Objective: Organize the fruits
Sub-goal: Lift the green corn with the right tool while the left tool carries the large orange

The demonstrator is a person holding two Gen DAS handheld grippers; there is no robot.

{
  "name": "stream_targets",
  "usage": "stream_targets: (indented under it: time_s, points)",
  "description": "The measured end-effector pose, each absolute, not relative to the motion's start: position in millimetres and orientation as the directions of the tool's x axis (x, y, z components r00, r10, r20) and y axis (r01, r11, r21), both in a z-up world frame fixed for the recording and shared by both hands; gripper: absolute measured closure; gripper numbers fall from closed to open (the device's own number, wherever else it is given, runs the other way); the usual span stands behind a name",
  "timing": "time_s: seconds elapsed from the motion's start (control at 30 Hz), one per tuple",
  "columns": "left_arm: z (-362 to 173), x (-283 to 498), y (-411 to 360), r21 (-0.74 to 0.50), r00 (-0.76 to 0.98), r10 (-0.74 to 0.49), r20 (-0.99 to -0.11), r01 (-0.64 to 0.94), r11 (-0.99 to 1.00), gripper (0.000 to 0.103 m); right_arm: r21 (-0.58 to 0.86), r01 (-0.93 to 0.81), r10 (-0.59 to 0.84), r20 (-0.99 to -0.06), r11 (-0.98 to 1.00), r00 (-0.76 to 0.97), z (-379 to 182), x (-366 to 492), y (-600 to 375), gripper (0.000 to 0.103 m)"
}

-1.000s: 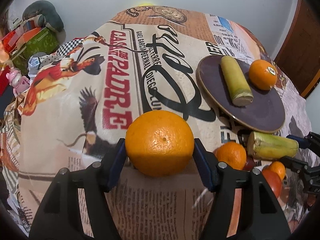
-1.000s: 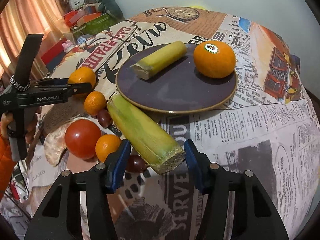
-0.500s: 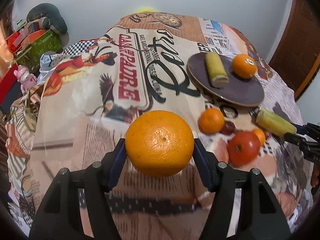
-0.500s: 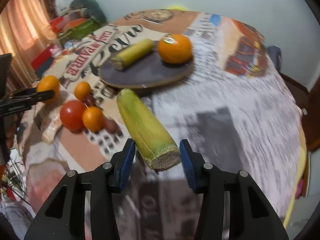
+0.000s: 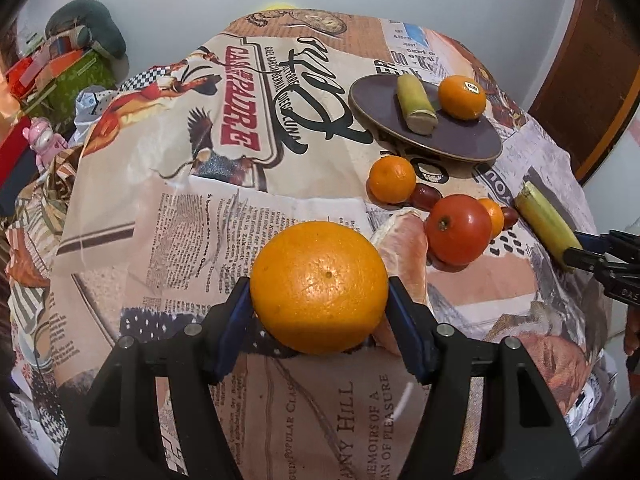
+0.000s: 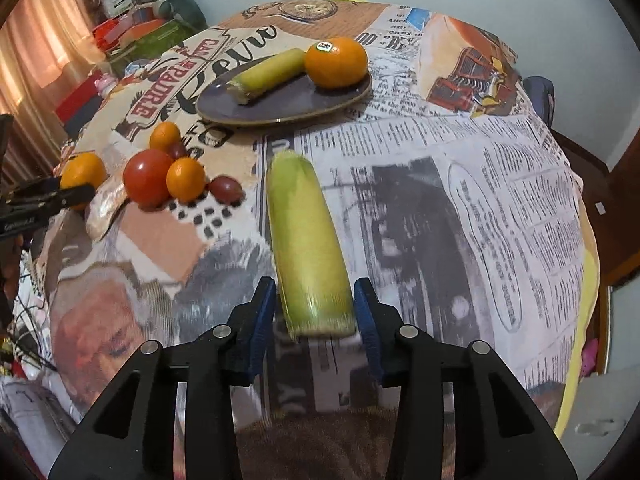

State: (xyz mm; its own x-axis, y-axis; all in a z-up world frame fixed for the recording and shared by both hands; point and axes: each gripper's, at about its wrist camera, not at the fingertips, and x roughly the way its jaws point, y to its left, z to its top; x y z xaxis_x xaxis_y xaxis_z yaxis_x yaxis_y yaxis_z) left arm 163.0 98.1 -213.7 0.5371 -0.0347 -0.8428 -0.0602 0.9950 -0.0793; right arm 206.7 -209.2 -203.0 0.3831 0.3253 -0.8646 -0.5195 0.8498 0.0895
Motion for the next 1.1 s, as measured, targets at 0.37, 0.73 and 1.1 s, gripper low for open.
stream_targets:
  time_s: [0.37,0.73,1.1]
  points:
    - [-217,171,104,-0.116,0.541,-0.06,-0.839,-0.07,0.991,0.037,0.111,-0.52,0.336,-0.87,0.847,0.361,-217,237,-184,0.064]
    - [-204,180,104,-0.103,0.585,-0.028,-0.811,-0.095,0.99,0.038,0.11,-0.492,0.365,-0.809,0.864,0.46,-187,236,-191,0.068]
    - [-165,206,93,-0.119,0.67,-0.044,-0.742,-0.067,0.991,0.038,0.118,-0.485,0.408,-0.728,0.867,0.552,-148,242,-182,0.068]
